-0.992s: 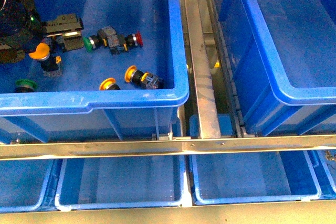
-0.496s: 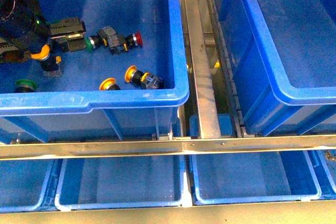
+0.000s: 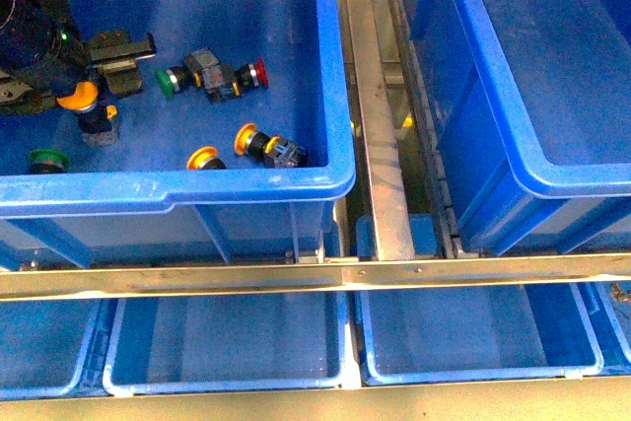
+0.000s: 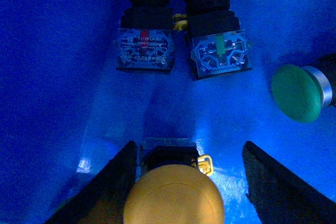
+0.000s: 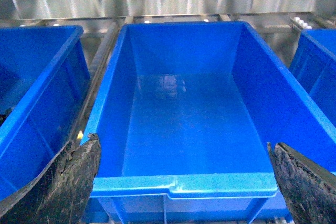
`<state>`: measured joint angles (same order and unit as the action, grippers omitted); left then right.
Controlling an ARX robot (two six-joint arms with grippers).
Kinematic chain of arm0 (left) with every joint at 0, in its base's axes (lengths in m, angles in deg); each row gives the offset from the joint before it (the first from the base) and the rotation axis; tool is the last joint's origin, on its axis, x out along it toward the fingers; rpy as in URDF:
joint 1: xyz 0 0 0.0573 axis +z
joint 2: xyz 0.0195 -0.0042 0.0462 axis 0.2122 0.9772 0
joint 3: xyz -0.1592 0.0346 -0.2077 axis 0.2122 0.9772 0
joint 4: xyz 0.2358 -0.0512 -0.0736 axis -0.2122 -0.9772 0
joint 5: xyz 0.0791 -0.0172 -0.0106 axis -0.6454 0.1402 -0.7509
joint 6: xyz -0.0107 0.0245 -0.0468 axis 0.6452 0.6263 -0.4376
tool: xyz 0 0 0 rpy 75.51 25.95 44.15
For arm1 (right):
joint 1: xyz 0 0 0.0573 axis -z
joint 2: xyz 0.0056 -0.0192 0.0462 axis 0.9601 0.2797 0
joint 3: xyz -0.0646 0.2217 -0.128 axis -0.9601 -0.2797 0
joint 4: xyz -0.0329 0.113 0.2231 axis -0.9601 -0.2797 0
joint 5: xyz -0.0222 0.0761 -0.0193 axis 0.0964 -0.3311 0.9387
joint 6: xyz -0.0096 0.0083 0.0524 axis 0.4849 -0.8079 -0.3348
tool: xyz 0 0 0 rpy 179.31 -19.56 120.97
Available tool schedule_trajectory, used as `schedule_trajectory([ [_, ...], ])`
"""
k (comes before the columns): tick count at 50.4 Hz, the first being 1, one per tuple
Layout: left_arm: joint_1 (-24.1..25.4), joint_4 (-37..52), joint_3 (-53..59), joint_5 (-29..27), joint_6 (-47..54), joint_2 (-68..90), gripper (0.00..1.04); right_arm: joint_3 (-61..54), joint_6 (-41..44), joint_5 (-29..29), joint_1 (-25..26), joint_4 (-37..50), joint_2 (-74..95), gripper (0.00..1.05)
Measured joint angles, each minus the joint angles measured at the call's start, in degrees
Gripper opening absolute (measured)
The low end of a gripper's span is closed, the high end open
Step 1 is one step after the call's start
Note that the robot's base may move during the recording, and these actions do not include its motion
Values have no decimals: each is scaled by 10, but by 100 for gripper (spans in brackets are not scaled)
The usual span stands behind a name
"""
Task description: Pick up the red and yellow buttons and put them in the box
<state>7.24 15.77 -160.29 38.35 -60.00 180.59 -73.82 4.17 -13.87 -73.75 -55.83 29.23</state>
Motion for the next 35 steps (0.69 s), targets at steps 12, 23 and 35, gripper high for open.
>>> schedule_trajectory([
  [12,6,2,9,17,0,-3,34,0,0,0,0,0,0,99],
  [23,13,3,51,66,-17,-39,34,0,0,0,0,0,0,99],
  [35,33,1,151,183,-91,-191,34,0,0,0,0,0,0,99],
])
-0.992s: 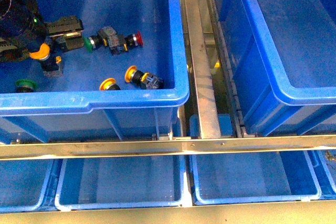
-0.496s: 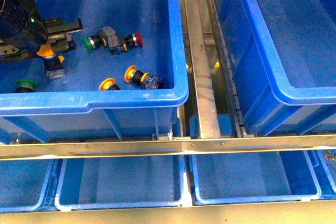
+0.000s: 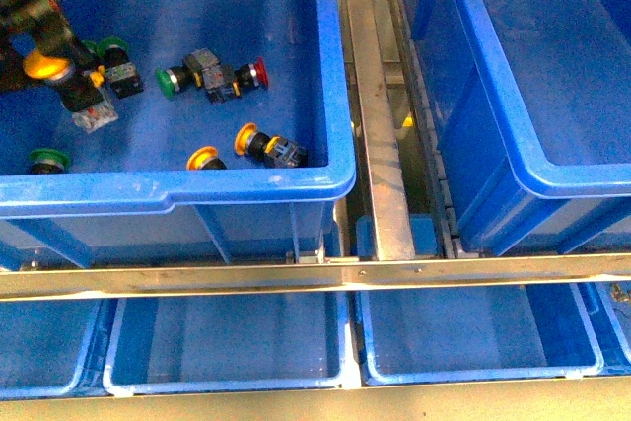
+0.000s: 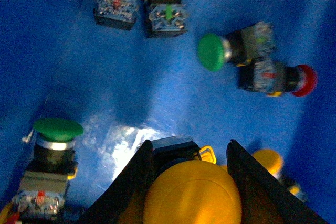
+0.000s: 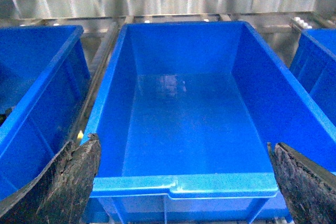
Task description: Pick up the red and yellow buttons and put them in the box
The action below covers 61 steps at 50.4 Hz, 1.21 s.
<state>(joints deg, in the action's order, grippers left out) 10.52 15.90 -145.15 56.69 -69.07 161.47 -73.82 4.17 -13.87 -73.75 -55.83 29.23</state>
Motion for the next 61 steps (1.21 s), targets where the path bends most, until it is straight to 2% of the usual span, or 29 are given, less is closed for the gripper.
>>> schedule_trajectory([
  [13,38,-27,127,143,-117,-175,34,0,0,0,0,0,0,99],
  [25,32,-35,144,203,-219,-244,34,0,0,0,0,0,0,99],
  [33,-43,-18,86,200,-301,-255,34,0,0,0,0,0,0,99],
  [47,-231,42,57,171,-387,-212,34,0,0,0,0,0,0,99],
  [54,-272,80,57,158,-424,-192,34,0,0,0,0,0,0,99],
  [61,-292,123,57,146,-457,-162,34,0,0,0,0,0,0,99],
])
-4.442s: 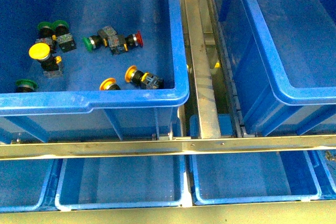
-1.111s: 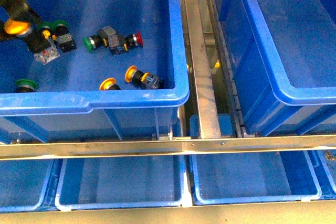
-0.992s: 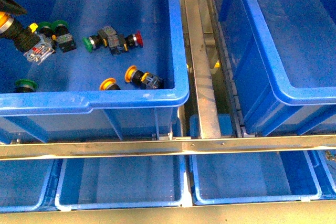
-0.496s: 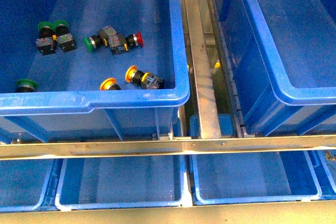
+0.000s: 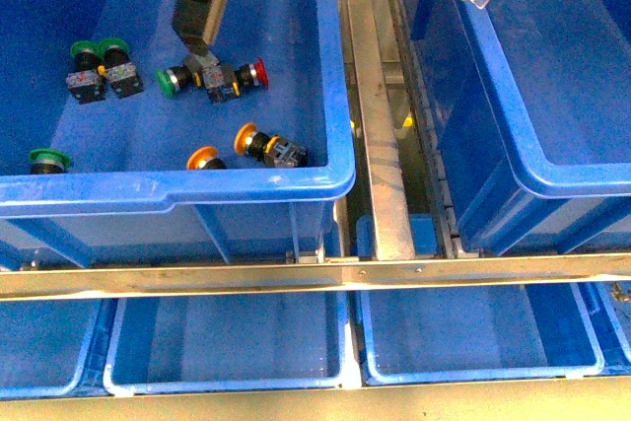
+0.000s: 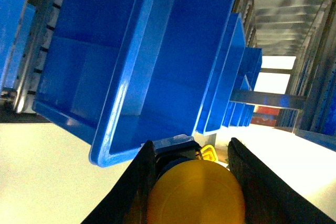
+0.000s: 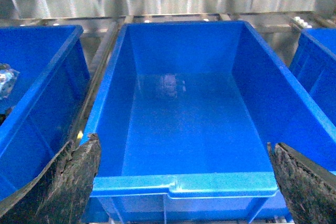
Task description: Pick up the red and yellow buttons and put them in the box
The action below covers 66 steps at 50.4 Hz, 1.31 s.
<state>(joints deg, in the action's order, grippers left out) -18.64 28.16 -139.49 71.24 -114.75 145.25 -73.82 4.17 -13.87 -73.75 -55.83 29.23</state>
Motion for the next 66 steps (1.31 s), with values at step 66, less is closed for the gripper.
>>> schedule_trajectory([
  [66,-24,54,-112,12,-46,142,34,209,442,-253,-55,161,593,99],
])
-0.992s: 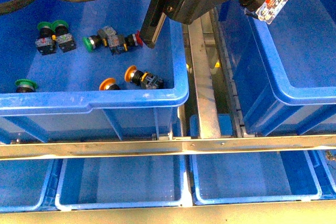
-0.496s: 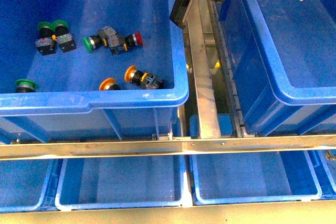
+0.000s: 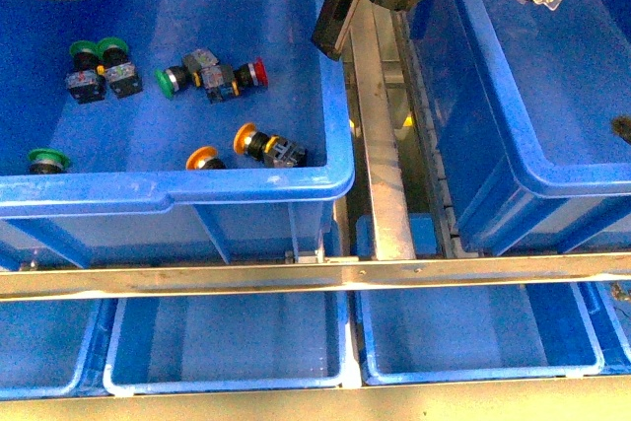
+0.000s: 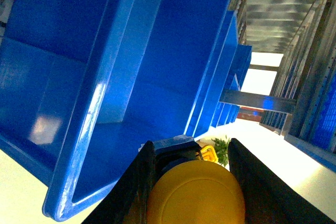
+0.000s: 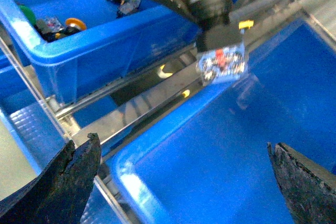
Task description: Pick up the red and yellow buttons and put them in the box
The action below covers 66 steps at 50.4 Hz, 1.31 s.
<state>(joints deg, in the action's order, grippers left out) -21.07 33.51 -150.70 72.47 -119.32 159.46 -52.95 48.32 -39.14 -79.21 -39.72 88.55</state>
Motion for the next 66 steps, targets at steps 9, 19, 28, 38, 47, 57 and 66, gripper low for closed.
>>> schedule_trajectory([
  [9,0,5,0,-3,-1,1,34,49,28,-5,-19,43,85,99],
  [19,0,12,4,-6,-7,2,34,86,37,-14,-53,54,129,99],
  [28,0,15,6,-7,-14,2,34,116,48,-17,-72,70,171,99],
  [38,1,16,6,-15,-16,3,34,140,56,-24,-85,91,218,99],
  [47,4,20,7,-31,-16,6,34,169,78,-28,-85,110,268,99],
  [57,2,27,7,-15,-17,7,33,204,79,-7,-78,131,320,99],
  [66,-1,30,7,-17,-19,7,33,211,84,2,-76,137,337,99],
])
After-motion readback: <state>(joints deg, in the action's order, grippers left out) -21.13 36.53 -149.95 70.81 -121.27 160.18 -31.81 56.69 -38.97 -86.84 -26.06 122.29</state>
